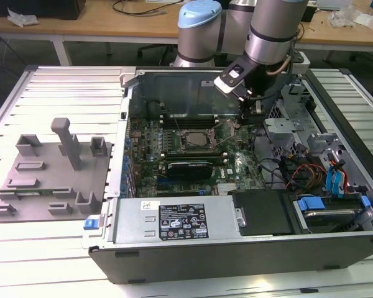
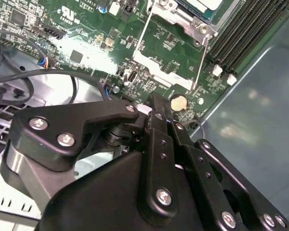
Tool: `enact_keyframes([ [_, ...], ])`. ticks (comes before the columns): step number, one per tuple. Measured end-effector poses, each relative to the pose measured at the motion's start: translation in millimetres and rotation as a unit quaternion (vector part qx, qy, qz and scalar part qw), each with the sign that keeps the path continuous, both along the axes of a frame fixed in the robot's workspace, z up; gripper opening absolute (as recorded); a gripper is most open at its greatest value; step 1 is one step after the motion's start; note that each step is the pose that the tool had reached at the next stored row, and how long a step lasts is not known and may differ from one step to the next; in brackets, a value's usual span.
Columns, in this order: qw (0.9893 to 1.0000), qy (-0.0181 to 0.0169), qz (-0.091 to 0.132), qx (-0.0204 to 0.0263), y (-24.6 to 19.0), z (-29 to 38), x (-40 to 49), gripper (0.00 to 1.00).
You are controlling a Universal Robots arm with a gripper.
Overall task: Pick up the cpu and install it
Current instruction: 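Close the cpu cover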
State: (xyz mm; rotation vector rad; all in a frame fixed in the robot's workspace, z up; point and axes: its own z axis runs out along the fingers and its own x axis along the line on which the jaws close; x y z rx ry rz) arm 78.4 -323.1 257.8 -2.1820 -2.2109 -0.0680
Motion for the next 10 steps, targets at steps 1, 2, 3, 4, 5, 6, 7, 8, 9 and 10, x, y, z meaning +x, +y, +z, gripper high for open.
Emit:
enact_keyframes([
  [1,1.0000,0.0006,0.000,0.0000,0.0,-1.8,0.1,0.11],
  [2,1.0000,0.0015,0.000,0.0000,0.0,-4.5,0.3,0.11],
  [3,1.0000,0.0022,0.000,0.0000,0.0,-8.9,0.3,0.11],
  [4,1.0000,0.0027,0.000,0.0000,0.0,-12.9,0.4,0.11],
  [5,1.0000,0.0029,0.000,0.0001,0.0,-14.9,0.4,0.11],
  [6,1.0000,0.0032,0.000,0.0001,0.0,-16.6,0.4,0.11],
  [7,1.0000,0.0032,0.000,0.0000,0.0,-17.6,0.4,0.11],
  [8,1.0000,0.0032,0.000,-0.0001,0.0,-17.6,0.4,0.11],
  [9,1.0000,0.0032,0.000,-0.0001,-0.1,-17.6,0.4,0.11],
  [10,1.0000,0.0032,0.000,0.0000,0.0,-17.7,0.4,0.11],
])
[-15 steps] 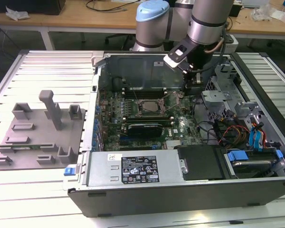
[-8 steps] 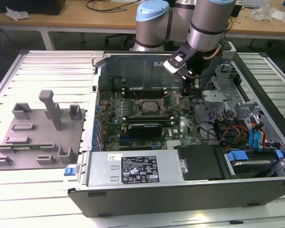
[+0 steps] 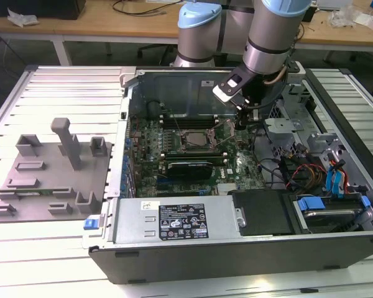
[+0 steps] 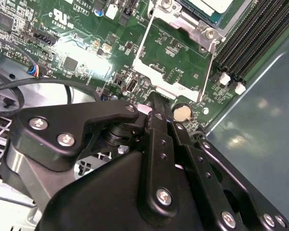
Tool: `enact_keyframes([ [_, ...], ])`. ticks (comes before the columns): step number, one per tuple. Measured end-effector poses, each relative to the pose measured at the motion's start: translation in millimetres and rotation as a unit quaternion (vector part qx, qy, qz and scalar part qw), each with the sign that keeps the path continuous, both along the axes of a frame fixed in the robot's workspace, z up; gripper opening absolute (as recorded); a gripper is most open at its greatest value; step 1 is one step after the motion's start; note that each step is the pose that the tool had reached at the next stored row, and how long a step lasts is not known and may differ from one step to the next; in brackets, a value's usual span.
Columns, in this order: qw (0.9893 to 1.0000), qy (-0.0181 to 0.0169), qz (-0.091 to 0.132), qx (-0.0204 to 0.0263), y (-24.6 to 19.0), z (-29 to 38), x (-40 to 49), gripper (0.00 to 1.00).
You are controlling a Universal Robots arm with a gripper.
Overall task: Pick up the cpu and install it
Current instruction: 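Close the cpu cover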
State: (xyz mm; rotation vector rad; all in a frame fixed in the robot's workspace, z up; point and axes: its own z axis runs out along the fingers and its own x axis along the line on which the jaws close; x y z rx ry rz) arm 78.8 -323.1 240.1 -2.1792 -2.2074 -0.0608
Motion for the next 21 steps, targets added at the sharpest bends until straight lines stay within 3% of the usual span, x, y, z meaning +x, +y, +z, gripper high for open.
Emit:
enact_keyframes([
  [7,1.0000,0.0000,0.000,0.0000,0.0,0.0,-3.3,0.11],
  [11,1.0000,-0.0002,0.000,-0.0003,-0.1,0.2,-10.8,0.11],
  [13,1.0000,-0.0009,0.000,0.0002,0.0,0.0,-21.4,0.11],
  [21,1.0000,-0.0018,-0.001,0.0027,0.0,0.0,-44.5,0.11],
])
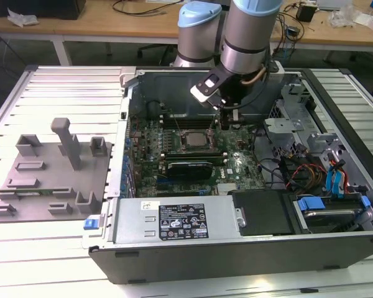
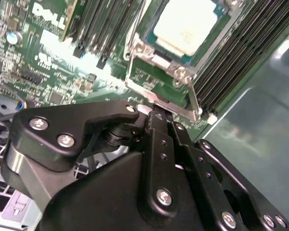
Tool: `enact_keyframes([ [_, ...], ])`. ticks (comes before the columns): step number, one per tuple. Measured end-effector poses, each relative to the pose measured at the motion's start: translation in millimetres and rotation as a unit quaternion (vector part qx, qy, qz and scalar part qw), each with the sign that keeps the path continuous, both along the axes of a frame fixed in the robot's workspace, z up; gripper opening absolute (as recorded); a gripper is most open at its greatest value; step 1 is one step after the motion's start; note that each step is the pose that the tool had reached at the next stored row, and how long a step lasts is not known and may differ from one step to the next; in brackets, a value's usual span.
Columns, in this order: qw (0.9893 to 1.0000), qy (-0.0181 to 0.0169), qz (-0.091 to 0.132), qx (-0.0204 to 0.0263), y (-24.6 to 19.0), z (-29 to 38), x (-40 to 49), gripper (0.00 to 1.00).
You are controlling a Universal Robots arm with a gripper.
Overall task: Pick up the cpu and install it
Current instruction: 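Close the cpu cover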
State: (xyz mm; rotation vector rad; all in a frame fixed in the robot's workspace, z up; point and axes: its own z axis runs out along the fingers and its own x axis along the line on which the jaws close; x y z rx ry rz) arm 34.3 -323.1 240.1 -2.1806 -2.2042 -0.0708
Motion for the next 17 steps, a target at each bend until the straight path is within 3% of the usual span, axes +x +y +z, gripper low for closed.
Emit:
enact_keyframes([
  [8,1.0000,-0.0011,-0.001,0.0017,0.0,0.0,-26.7,0.11],
  [11,1.0000,-0.0008,-0.001,0.0016,0.0,0.0,-26.7,0.11],
  [13,0.9999,0.0121,-0.001,0.0016,0.1,-0.3,-26.3,0.11],
  [14,0.9997,0.0223,-0.001,0.0013,0.0,-0.4,-26.2,0.11],
  [15,0.9996,0.0274,-0.001,0.0013,0.0,-0.5,-26.2,0.11],
  [17,0.9996,0.0296,-0.001,0.0011,0.0,-0.3,-26.2,0.11],
])
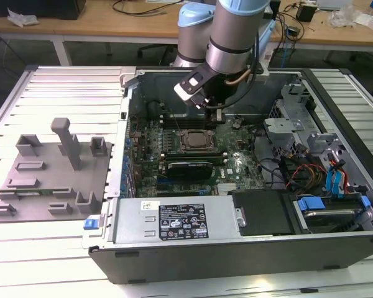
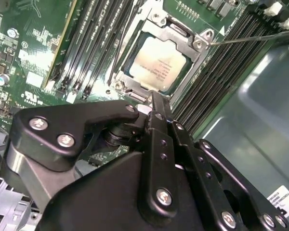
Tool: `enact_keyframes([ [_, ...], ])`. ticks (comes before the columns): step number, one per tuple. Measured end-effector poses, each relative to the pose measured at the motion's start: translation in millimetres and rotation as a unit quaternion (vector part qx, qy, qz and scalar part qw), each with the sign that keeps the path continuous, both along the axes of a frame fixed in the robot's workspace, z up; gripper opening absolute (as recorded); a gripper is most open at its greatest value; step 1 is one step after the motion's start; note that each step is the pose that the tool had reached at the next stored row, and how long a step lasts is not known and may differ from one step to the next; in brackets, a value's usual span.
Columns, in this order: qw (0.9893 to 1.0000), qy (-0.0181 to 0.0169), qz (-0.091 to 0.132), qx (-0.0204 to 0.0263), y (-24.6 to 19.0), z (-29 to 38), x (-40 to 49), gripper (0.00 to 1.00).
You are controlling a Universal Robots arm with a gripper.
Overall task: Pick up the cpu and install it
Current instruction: 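Close the cpu cover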
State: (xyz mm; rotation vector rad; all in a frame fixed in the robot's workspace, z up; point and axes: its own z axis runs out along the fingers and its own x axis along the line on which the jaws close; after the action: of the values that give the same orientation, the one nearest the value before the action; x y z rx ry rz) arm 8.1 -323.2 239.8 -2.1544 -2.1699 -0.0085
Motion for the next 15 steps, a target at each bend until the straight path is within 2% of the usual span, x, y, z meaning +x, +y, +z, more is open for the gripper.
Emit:
enact_keyframes([
  [2,1.0000,0.0016,0.000,0.0002,0.0,-0.1,0.0,0.11],
  [4,1.0000,0.0011,0.001,0.0003,0.0,-0.2,-1.4,0.11],
  [6,1.0000,-0.0013,0.004,0.0004,-0.1,-0.7,-2.3,0.11],
  [7,0.9999,-0.0060,0.010,0.0004,-0.4,-1.2,-2.4,0.11],
  [8,0.9999,-0.0085,0.013,0.0005,-1.4,-1.6,-2.9,0.11],
  [12,0.9998,-0.0116,0.014,0.0003,-7.7,-2.4,-8.5,0.11],
  [15,0.9997,-0.0119,0.014,-0.0130,-8.0,-3.0,-13.1,0.11],
])
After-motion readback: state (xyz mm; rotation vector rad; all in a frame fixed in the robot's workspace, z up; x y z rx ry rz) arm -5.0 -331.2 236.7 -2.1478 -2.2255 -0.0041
